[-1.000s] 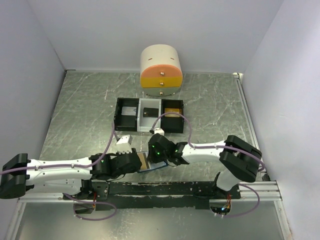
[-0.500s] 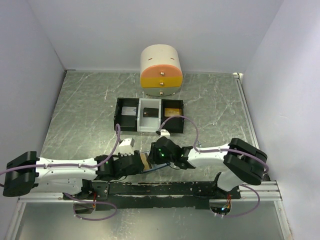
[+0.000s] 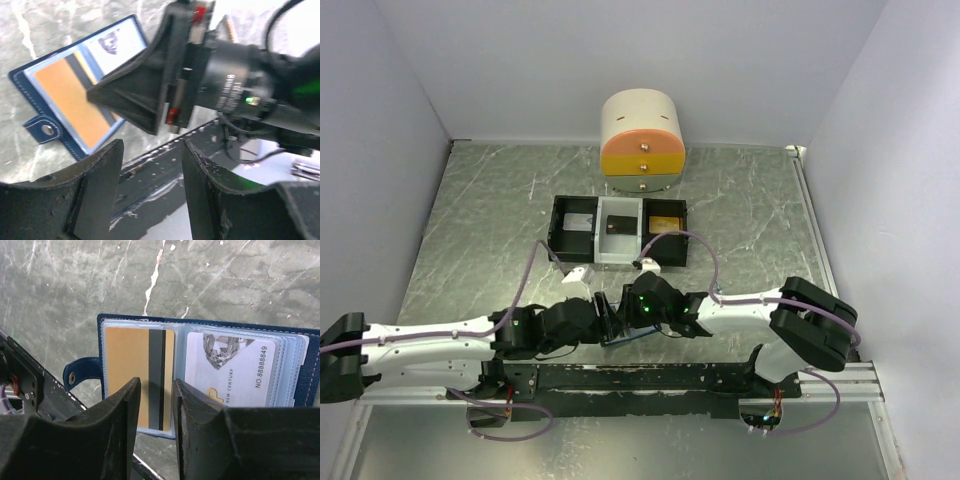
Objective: Take the credit cards out of the card holder
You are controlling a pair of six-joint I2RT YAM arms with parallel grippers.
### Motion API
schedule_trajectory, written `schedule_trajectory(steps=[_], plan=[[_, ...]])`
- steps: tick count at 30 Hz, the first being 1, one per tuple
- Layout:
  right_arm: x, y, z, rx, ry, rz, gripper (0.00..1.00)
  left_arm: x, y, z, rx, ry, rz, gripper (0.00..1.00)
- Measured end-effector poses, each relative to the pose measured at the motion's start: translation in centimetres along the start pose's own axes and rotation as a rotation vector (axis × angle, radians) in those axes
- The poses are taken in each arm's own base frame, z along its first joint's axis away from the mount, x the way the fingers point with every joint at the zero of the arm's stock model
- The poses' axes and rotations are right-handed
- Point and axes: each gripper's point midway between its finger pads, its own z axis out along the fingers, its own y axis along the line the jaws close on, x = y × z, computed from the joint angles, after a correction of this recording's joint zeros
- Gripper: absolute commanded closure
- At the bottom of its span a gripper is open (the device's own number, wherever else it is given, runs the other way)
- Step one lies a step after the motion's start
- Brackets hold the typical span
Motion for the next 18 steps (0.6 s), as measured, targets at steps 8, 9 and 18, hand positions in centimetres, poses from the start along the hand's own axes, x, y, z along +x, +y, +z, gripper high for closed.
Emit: schedule_trajectory(steps=[8,9,18], plan=[[-0.1,0.0,-0.3,-0.013,-0.012,0.007,0.68,-1.2,-0.1,-0.4,0.060,-0.032,-0.056,0.38],[-0.1,0.1,-0.3,-0.014,-0.011,0.007,0.68,-1.0,0.3,-0.2,0.054,-0.027,-0.057,0.38],[-0.2,0.2,-0.4,-0.022,-0.009,0.010,0.69,0.3,2.3,2.1,0.000,0.043,-0.073,0.48]])
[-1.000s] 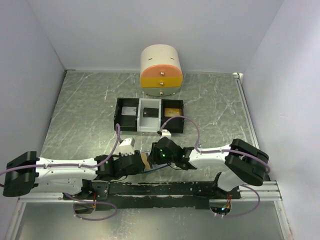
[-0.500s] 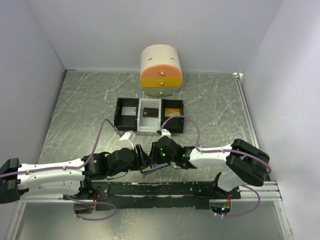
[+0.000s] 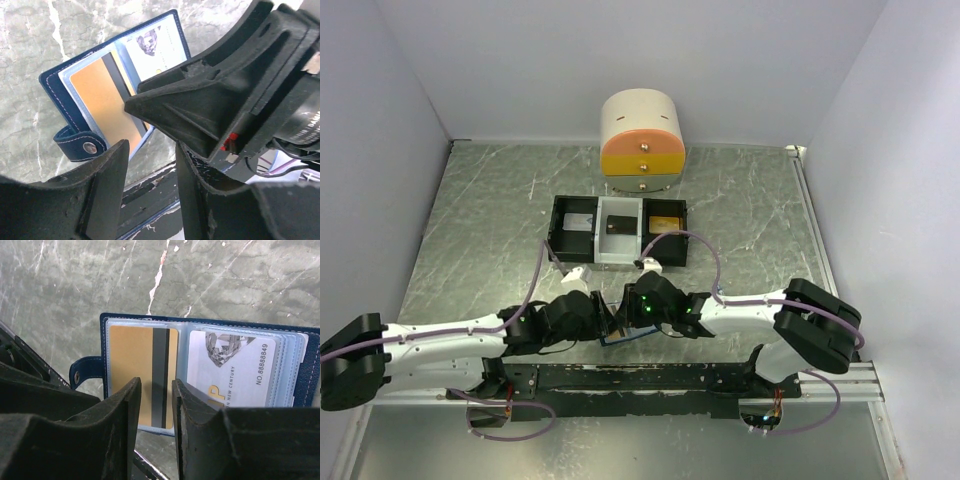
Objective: Take the credit cards out of the card holder
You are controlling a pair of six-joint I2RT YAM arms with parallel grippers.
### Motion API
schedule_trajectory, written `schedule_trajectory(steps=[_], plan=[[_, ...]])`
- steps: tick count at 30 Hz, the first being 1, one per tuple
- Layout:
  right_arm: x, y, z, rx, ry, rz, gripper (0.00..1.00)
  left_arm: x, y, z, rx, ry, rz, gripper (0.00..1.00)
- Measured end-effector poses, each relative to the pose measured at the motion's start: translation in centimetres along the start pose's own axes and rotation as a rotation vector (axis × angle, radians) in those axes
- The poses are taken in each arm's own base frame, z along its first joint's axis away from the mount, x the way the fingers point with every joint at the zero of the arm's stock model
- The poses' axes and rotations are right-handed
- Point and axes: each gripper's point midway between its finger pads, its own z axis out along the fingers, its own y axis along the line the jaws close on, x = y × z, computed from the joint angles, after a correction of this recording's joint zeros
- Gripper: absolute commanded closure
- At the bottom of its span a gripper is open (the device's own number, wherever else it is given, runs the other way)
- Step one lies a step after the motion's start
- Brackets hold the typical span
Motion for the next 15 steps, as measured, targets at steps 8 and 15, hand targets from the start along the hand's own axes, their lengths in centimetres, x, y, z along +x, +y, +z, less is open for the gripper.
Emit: schedule_trajectory(steps=[8,15], plan=[[-0.2,0.2,-0.3,-0.005,-0.005,0.001,0.68,-0.6,1.4,1.3,-0.061,-0.015,-0.018,0.54],[-0.1,0.1,-0.4,-0.011,0.001,0.001,0.71,0.2,4.3,2.9,-0.209,0.005,0.001,0.70]])
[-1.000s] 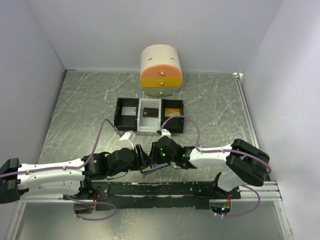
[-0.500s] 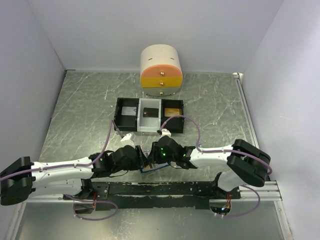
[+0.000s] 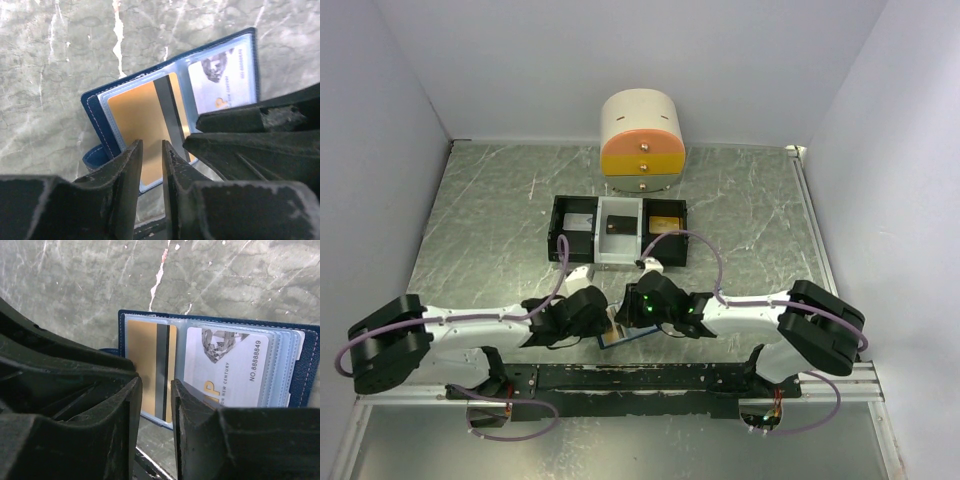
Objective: Take the credit cards out of the card holder
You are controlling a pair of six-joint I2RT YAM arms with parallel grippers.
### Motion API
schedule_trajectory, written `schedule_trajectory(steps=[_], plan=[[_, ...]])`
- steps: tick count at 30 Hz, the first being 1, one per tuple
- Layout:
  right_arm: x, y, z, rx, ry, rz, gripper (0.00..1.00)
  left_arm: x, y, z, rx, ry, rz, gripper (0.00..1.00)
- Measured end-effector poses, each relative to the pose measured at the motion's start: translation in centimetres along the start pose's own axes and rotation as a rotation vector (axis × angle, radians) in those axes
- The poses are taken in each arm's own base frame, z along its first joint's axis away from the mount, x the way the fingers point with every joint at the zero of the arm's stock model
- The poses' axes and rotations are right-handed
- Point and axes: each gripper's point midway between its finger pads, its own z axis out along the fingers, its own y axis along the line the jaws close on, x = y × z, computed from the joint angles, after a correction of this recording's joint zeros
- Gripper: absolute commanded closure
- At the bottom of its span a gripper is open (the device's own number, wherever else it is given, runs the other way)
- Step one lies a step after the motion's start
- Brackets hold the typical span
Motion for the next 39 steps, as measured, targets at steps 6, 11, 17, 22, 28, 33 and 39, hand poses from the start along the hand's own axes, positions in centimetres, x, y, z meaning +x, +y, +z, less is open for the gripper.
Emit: schedule_trajectory(steps=[6,11,17,22,28,33,39], plan=[[0.4,-0.2,0.1,0.004,0.023,-0.009,0.73,0.2,0.0,1.0,-0.055,0.019,0.021,0.78],[0.4,-0.3,0.2,0.009,0.029,-0.011,0.73,0.2,0.0,1.1,-0.082,0.028,0.029,0.79],[0.2,-0.8,0.2,0.026,0.032,-0.005,0.73,0.0,0.9,0.4,-0.125,0.024,0.044,0.76],[0.1,-1.0,0.5,0.028,0.044,-0.001,0.75,0.1,1.9,-0.2,-0.125,0.021,0.043,0.74],[0.7,-1.1,1.3,0.031,0.078,0.001,0.79,0.4,2.2,-0.1,-0.117,0.020,0.041,0.76],[0.6,-1.1,1.3,0.024,0.078,0.009,0.84,0.4,2.3,-0.1,-0.118,0.021,0.041,0.78],[0.6,-1.3,1.0,-0.005,0.083,0.042,0.96,0.4,2.2,0.0,-0.117,0.020,0.041,0.79]])
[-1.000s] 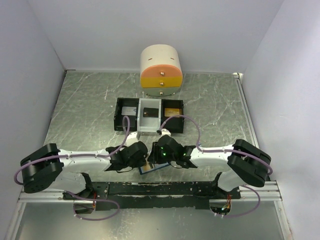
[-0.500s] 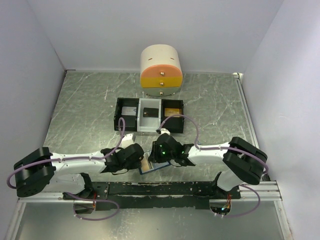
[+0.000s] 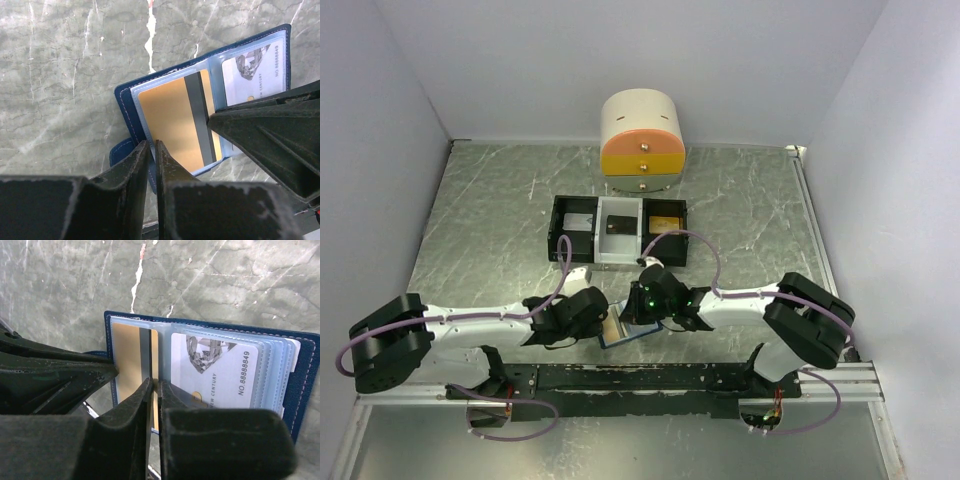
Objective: Take the credit cards out of the card holder
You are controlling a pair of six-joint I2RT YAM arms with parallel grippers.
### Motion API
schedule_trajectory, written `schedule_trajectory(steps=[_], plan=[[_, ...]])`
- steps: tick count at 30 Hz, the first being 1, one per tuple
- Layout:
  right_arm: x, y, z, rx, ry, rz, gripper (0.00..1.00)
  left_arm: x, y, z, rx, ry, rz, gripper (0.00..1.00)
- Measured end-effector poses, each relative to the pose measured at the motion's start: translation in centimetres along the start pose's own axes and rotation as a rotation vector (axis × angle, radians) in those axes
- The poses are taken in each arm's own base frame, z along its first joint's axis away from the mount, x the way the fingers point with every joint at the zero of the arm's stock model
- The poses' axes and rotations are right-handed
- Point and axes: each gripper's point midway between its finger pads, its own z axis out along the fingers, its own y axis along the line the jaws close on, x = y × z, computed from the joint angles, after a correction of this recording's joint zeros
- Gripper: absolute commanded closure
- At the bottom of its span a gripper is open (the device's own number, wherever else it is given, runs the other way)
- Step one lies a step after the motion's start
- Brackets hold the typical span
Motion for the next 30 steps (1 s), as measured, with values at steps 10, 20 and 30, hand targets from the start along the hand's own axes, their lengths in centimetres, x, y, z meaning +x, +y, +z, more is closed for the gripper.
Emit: schedule_trajectory(steps=[10,20,30], plan=[[-0.6,-0.4,-1.0,-0.035,-0.009,0.036,1.00,-0.2,-0.8,0.6,-0.018,0.007,0.026,0.85],[-0.9,-1.1,-1.9,-0.076,-0.017,0.084,1.00,-0.2,-1.1,0.8,-0.015,0.005,0.025,0.84],[-0.9,-1.5,-2.0,-0.096,-0.020,0.116,1.00,-0.2,-1.1,0.9,-0.009,0.003,0.022,0.81]])
